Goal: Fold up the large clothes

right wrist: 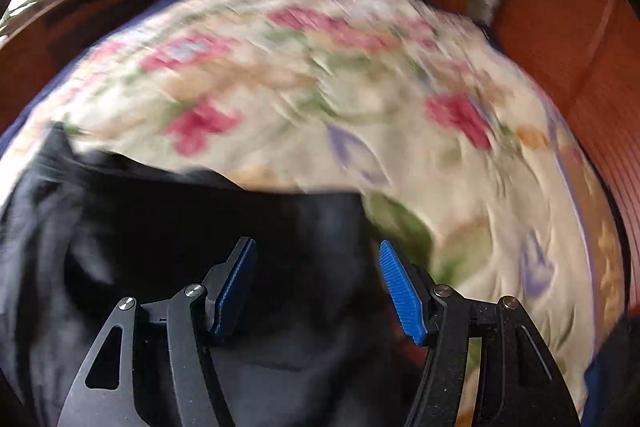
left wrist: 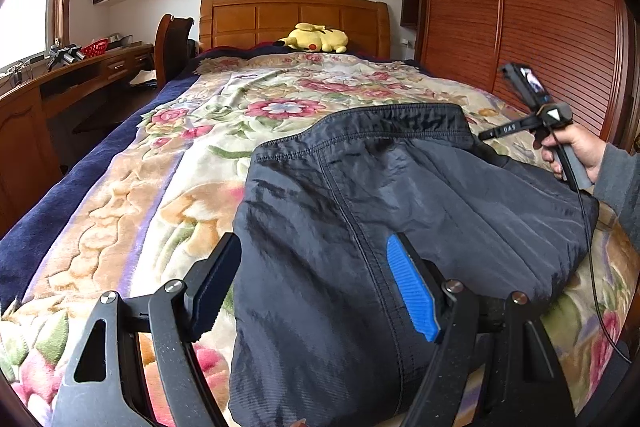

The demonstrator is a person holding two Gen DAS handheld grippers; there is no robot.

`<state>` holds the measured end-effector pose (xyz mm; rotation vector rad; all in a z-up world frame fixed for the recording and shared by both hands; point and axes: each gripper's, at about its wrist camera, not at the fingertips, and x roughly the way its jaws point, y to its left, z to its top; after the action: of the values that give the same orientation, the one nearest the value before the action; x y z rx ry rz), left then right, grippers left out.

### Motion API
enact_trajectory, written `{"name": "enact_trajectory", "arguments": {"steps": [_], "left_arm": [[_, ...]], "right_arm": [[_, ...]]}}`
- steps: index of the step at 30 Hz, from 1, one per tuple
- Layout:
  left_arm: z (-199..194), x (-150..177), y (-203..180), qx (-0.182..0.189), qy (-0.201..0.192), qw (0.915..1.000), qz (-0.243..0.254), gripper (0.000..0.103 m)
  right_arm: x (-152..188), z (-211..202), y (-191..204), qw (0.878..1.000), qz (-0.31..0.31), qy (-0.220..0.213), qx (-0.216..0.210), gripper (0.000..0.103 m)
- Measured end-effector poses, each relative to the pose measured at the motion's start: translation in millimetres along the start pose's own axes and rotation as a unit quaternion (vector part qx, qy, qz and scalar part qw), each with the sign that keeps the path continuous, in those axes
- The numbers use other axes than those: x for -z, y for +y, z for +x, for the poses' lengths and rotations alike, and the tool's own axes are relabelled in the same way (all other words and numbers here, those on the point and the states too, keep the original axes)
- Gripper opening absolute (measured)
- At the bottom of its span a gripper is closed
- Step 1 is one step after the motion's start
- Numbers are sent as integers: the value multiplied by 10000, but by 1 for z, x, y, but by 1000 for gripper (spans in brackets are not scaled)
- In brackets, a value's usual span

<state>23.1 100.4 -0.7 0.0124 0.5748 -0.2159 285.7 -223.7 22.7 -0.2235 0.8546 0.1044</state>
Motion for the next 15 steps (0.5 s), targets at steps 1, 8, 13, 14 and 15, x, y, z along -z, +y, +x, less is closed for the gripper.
{"name": "enact_trajectory", "arguments": {"steps": [1,8,13,14,15], "left_arm": [[1,1,0,-7,13,10000,6,76],[5,4,0,-31,102,9999,31,76],[8,6,-1,-16,170,9998,94,76],[8,6,-1,-3,174,9998,89,76],[8,6,0,6,172,9998,82,76]], "right_arm": [[5,8,-6,9999,105,92,-10,66],[11,37,-22,9969,371,404,-560,60],[12,43,-21,9952,182,551,-794,42],[11,41,-20,9952,145,522,-818,33],[12,39,-19,9951,102,506,-847,28]]}}
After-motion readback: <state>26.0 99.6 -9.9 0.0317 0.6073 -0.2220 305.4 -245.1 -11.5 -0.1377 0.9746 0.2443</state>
